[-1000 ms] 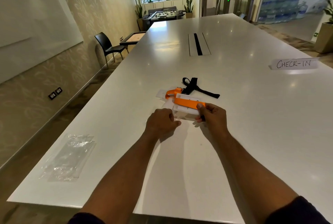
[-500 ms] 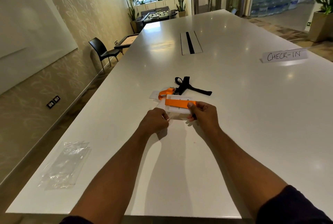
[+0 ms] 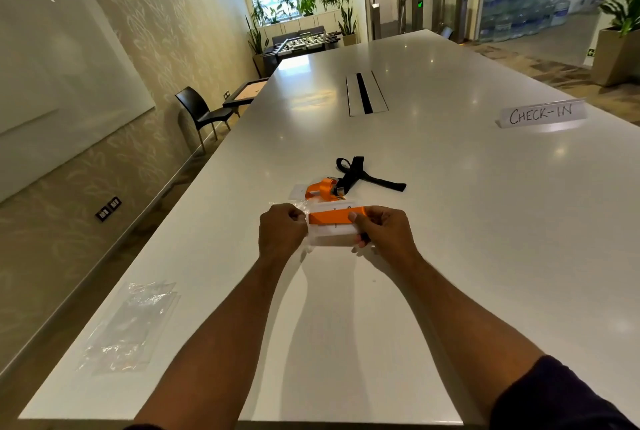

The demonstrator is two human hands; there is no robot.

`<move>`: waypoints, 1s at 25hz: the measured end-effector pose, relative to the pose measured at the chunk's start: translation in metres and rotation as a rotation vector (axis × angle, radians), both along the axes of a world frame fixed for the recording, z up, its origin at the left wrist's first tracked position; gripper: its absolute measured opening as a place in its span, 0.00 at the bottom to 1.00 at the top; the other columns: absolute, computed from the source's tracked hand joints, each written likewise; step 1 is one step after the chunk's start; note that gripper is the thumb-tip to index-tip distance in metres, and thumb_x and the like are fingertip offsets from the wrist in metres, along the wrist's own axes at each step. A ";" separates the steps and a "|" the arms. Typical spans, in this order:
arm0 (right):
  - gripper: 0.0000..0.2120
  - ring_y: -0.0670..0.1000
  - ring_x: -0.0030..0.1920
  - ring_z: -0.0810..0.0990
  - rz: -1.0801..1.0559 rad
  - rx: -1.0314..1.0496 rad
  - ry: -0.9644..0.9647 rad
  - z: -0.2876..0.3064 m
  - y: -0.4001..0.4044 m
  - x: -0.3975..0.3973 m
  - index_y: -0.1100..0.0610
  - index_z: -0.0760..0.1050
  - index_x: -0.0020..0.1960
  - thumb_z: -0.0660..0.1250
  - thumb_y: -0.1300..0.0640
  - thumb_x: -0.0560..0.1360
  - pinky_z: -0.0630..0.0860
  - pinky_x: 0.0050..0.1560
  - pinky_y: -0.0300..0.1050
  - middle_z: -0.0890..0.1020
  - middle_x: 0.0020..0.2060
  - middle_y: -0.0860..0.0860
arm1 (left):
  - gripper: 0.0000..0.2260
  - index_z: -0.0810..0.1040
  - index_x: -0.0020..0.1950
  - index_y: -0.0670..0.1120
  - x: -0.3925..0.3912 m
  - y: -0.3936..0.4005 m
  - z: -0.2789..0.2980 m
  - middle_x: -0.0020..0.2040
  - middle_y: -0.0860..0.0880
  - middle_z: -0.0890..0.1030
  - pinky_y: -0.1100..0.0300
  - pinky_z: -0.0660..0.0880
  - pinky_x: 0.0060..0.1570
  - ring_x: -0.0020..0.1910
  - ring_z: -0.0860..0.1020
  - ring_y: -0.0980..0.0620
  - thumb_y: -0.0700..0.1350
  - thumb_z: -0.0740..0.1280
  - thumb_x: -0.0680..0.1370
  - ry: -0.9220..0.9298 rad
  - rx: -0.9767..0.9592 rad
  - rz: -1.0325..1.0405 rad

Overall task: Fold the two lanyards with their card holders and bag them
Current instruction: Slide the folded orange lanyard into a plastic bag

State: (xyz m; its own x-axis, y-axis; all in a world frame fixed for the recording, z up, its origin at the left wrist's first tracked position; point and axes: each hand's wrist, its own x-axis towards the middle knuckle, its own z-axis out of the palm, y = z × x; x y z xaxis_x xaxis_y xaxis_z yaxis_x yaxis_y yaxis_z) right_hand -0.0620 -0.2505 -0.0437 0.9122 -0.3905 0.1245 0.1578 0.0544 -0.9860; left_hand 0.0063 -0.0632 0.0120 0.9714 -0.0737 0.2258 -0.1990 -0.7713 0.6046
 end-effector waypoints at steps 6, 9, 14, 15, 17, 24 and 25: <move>0.11 0.65 0.31 0.84 0.006 -0.019 -0.007 0.004 0.003 -0.006 0.60 0.84 0.54 0.74 0.53 0.77 0.78 0.26 0.43 0.85 0.32 0.60 | 0.07 0.86 0.48 0.45 -0.013 -0.005 0.004 0.43 0.48 0.86 0.62 0.75 0.44 0.43 0.84 0.50 0.43 0.68 0.76 -0.123 -0.005 0.003; 0.12 0.66 0.33 0.84 -0.012 0.001 -0.049 0.003 0.002 -0.007 0.60 0.84 0.55 0.73 0.52 0.78 0.83 0.30 0.54 0.86 0.36 0.60 | 0.07 0.86 0.49 0.44 -0.012 -0.005 0.004 0.43 0.47 0.86 0.57 0.81 0.49 0.42 0.84 0.50 0.42 0.69 0.77 -0.095 0.009 -0.066; 0.13 0.62 0.30 0.84 0.002 -0.006 -0.042 0.000 0.004 -0.004 0.60 0.84 0.57 0.71 0.51 0.79 0.82 0.31 0.51 0.85 0.33 0.56 | 0.05 0.86 0.46 0.45 -0.014 -0.007 0.005 0.41 0.49 0.86 0.71 0.75 0.41 0.39 0.83 0.54 0.41 0.69 0.76 -0.152 -0.024 -0.065; 0.14 0.62 0.31 0.84 0.013 -0.029 -0.033 0.000 0.004 -0.004 0.59 0.83 0.58 0.70 0.51 0.80 0.81 0.31 0.49 0.86 0.34 0.57 | 0.05 0.85 0.46 0.45 -0.016 -0.009 0.005 0.40 0.49 0.86 0.74 0.71 0.39 0.38 0.82 0.55 0.41 0.69 0.75 -0.162 -0.031 -0.056; 0.14 0.62 0.33 0.85 0.041 -0.077 -0.012 0.000 0.004 -0.003 0.58 0.83 0.60 0.70 0.50 0.80 0.82 0.32 0.49 0.87 0.37 0.56 | 0.05 0.85 0.46 0.45 -0.018 -0.014 0.005 0.40 0.49 0.86 0.71 0.71 0.39 0.39 0.83 0.53 0.42 0.69 0.76 -0.172 -0.025 -0.057; 0.12 0.65 0.32 0.84 0.042 -0.038 -0.015 0.002 0.001 -0.003 0.60 0.83 0.58 0.70 0.52 0.80 0.82 0.32 0.53 0.86 0.35 0.57 | 0.07 0.81 0.55 0.47 -0.021 -0.029 0.005 0.49 0.46 0.86 0.52 0.82 0.51 0.48 0.84 0.47 0.41 0.69 0.78 -0.204 -0.087 -0.037; 0.12 0.66 0.32 0.84 0.034 -0.024 -0.007 0.001 0.001 -0.003 0.59 0.84 0.57 0.70 0.52 0.80 0.82 0.32 0.52 0.85 0.35 0.58 | 0.08 0.80 0.56 0.47 -0.020 -0.028 0.005 0.49 0.46 0.86 0.51 0.82 0.50 0.48 0.84 0.47 0.40 0.69 0.78 -0.202 -0.098 -0.024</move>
State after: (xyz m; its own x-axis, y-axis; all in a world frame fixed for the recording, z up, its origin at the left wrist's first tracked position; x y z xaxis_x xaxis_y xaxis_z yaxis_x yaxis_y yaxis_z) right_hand -0.0654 -0.2496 -0.0424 0.9238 -0.3561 0.1404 0.1637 0.0358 -0.9859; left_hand -0.0137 -0.0917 0.0170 0.9040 -0.0646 0.4226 -0.3413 -0.7042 0.6225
